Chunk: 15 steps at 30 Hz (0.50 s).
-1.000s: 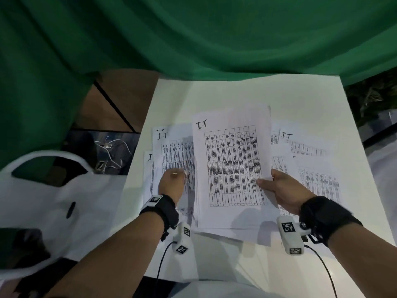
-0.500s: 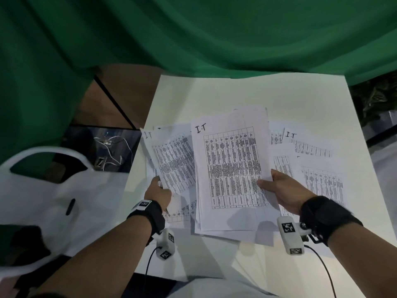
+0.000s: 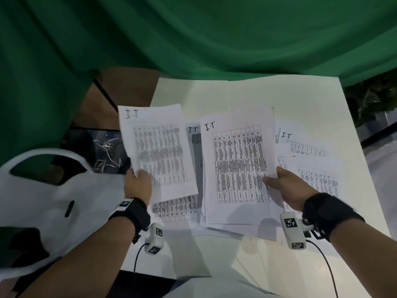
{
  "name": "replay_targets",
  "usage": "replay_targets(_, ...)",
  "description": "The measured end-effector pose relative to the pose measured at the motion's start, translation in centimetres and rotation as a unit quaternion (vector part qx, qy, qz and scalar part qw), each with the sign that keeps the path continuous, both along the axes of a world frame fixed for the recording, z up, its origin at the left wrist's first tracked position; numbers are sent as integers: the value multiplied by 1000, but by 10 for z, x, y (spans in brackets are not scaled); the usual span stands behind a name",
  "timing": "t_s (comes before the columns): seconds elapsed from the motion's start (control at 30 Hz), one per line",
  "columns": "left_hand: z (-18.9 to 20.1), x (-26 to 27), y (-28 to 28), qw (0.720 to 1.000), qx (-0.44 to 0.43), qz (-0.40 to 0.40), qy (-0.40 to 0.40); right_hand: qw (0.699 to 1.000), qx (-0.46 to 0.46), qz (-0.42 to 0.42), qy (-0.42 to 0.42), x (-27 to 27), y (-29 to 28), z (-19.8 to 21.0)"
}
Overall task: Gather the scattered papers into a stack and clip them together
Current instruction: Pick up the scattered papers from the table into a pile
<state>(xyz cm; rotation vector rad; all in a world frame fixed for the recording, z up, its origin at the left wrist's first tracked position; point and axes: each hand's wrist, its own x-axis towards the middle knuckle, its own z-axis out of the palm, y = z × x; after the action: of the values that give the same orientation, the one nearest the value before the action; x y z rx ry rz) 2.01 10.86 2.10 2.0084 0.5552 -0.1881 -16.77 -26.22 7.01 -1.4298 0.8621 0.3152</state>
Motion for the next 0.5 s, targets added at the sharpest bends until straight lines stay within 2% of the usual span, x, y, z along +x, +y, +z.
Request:
replay_targets(0.1, 6, -4, 0, 998, -34, -36, -36, 1000, -18, -14, 2, -2, -4, -1)
replay_targets(0.17, 11, -10, -10, 993, -73, -92, -27, 999, -26, -19, 0, -3, -4, -1)
replay_targets(0.33, 32, -39, -63, 962, -115, -243, 52, 1000, -4, -16, -19, 2, 4, 1)
replay_targets(0.43, 41, -51, -92, 946, -127, -288, 74, 999, 18, -1, -37, 4, 7, 8)
replay_targets(0.5, 40, -52, -105, 941, -147, -288, 103, 998, 47, 17, -39, 5, 6, 13)
